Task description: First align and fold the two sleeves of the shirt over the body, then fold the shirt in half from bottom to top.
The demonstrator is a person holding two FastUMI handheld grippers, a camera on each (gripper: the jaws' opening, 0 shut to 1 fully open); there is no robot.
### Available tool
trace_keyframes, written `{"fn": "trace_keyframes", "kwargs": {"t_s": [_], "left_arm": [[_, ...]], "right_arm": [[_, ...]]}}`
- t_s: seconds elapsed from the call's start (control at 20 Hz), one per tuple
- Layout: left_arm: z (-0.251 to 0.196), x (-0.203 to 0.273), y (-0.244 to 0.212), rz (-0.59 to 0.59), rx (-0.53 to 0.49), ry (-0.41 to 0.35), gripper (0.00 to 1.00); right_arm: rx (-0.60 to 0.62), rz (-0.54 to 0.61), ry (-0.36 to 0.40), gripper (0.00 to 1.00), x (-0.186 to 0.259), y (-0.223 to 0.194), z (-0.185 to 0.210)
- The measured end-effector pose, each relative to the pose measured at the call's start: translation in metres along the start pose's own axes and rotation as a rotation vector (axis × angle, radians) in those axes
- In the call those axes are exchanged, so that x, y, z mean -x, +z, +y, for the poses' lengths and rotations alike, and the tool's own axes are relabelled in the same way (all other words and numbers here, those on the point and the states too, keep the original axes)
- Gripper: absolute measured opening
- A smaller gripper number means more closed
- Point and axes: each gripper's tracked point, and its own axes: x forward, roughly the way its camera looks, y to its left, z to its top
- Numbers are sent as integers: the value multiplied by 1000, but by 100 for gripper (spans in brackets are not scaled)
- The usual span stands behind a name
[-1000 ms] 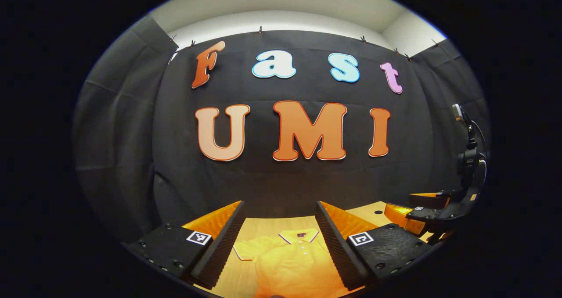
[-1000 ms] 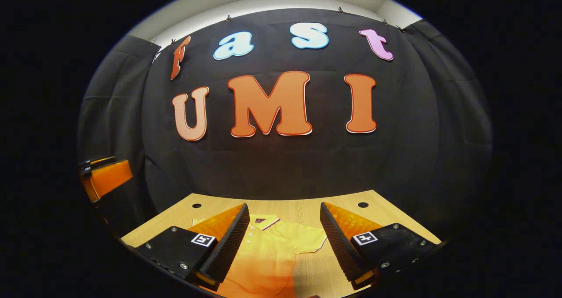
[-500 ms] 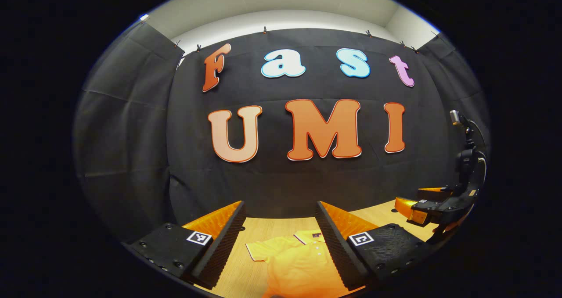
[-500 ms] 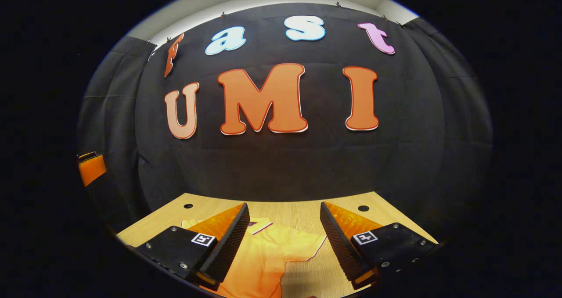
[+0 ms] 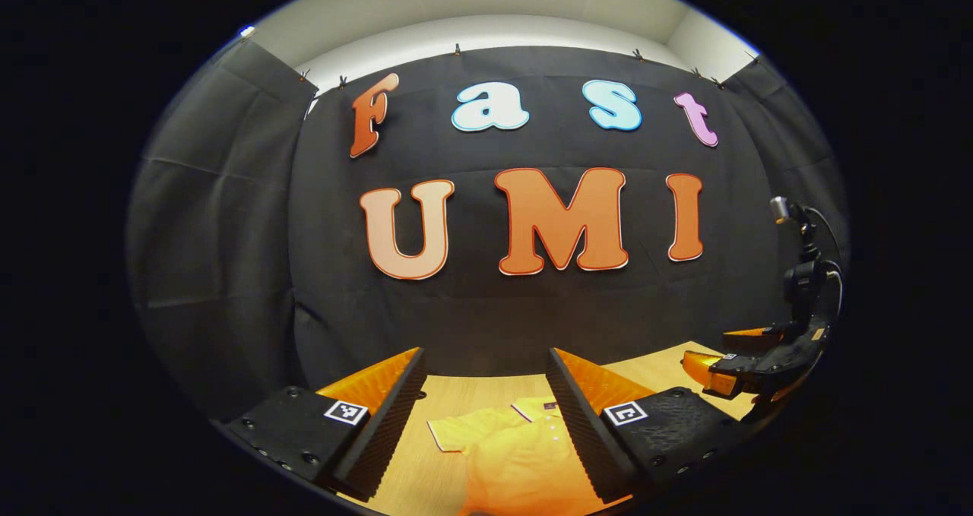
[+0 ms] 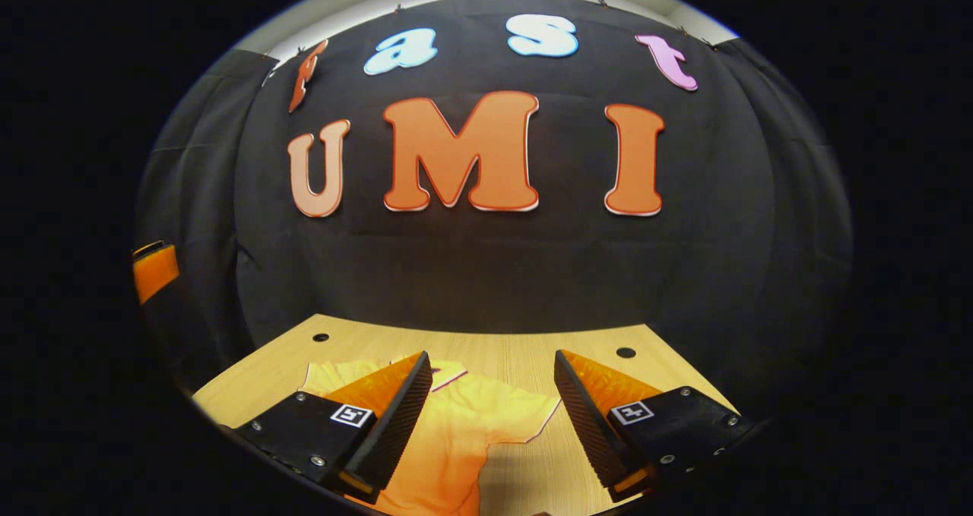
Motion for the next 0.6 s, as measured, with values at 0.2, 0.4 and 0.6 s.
{"fn": "trace_keyframes", "kwargs": {"t_s": [0.2, 0.4, 0.6], "left_arm": [[12, 5, -3, 13, -18, 40, 97], [24, 6, -11, 37, -20, 92, 97], [28, 8, -24, 76, -27, 129, 97]], "right_arm": [[8, 75, -33, 98, -29, -17, -19], [-6, 208, -36, 98, -58, -49, -29], [9, 334, -39, 98, -84, -84, -41]]}}
